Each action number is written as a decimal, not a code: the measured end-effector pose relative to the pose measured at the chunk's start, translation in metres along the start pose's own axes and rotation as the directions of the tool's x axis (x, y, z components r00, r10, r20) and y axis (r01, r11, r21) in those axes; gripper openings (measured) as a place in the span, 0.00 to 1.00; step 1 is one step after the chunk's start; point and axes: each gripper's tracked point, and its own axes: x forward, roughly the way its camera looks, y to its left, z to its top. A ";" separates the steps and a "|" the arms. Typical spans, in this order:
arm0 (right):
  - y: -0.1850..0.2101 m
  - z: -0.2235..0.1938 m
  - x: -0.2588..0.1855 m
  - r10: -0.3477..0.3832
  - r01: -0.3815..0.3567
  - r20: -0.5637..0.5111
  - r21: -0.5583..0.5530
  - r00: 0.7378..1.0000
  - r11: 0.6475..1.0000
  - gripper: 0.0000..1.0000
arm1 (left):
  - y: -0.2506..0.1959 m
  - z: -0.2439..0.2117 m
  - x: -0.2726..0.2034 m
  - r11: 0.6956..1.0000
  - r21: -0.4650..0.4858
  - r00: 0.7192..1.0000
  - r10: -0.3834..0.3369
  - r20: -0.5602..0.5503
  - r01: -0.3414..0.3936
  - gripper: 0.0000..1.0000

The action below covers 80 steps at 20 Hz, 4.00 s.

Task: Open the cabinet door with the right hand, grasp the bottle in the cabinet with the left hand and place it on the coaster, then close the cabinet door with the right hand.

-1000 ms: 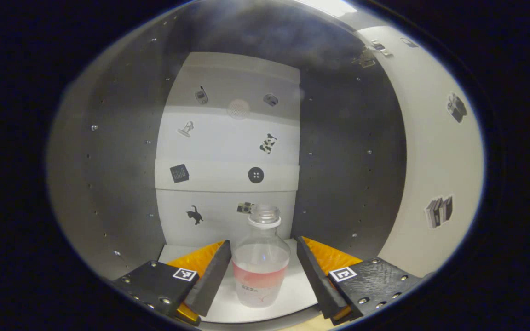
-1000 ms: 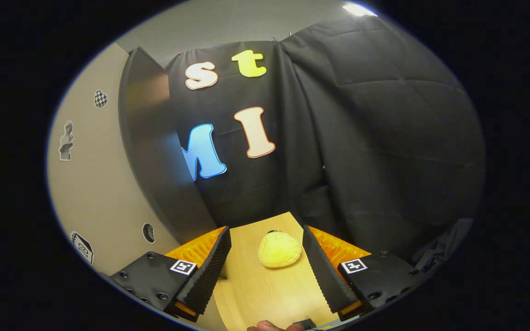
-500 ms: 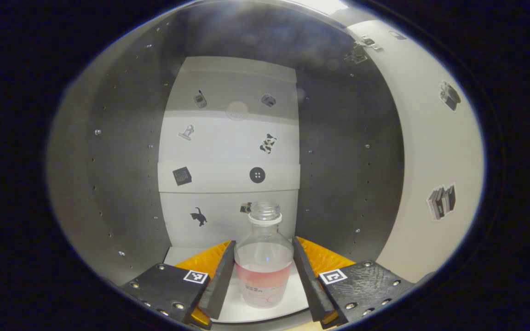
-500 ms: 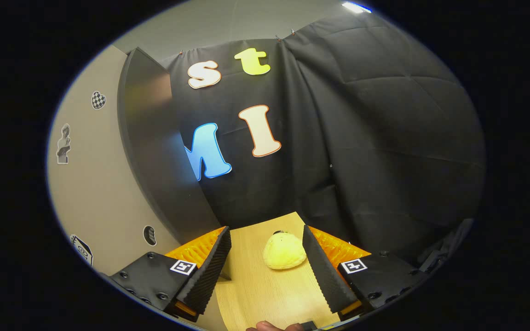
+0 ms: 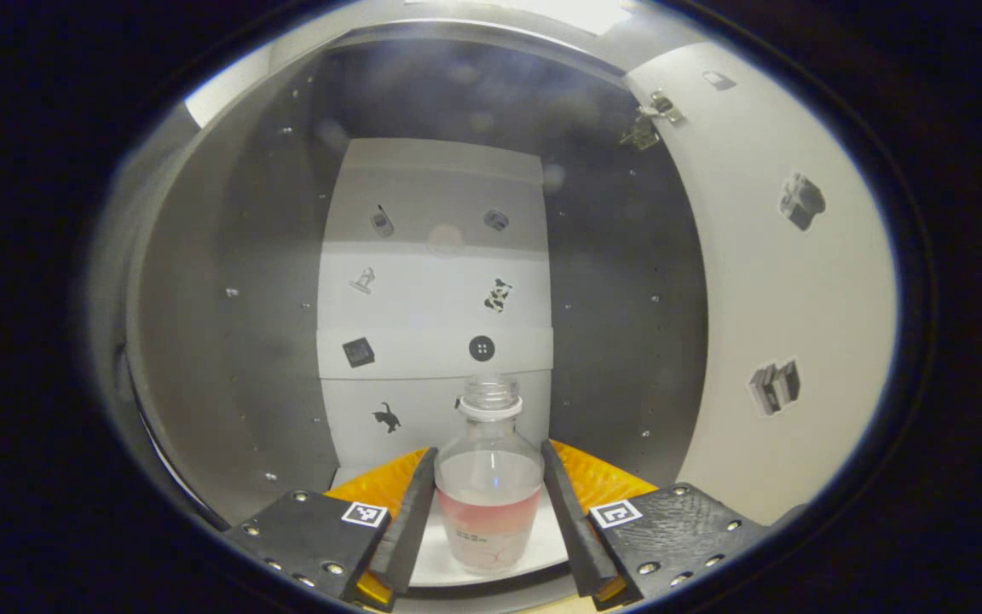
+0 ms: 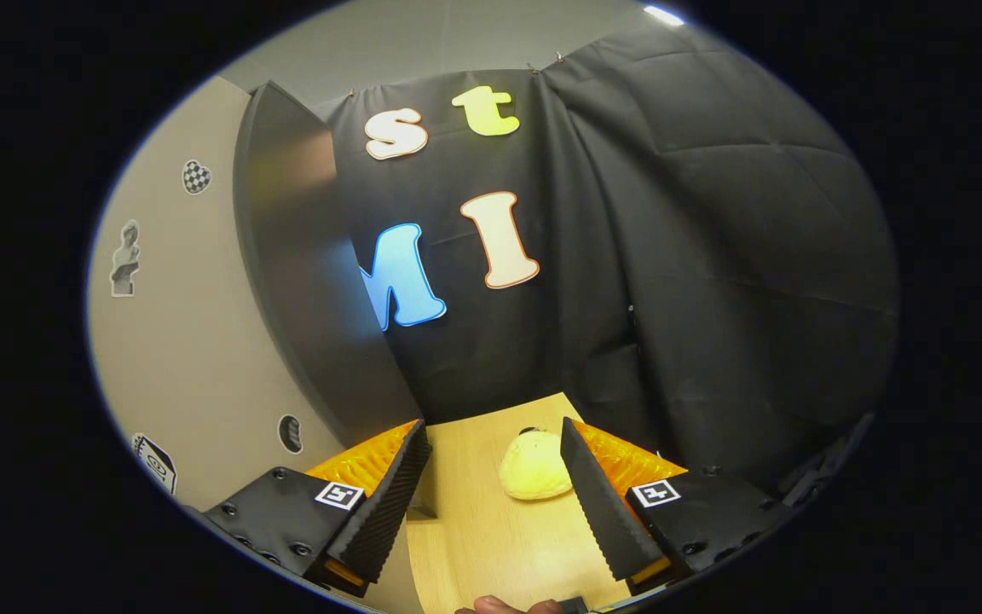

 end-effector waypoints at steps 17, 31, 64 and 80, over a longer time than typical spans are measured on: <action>0.033 0.005 -0.107 -0.133 0.131 0.121 0.024 0.984 0.991 0.98 | 0.073 -0.027 -0.229 1.000 0.001 1.000 -0.005 0.019 0.005 0.72; 0.037 -0.037 -0.154 -0.193 0.194 0.081 0.001 0.978 0.981 0.98 | 0.050 -0.195 -0.316 0.999 0.024 0.998 -0.028 -0.063 0.030 0.70; 0.053 -0.098 -0.157 -0.217 0.220 -0.051 0.066 0.975 0.973 0.98 | 0.040 -0.336 -0.351 0.999 0.038 0.976 0.022 -0.217 -0.015 0.85; 0.032 -0.090 -0.159 -0.230 0.229 0.000 0.076 0.973 0.970 0.98 | 0.062 -0.149 -0.364 0.991 0.014 0.991 0.132 -0.004 -0.132 0.85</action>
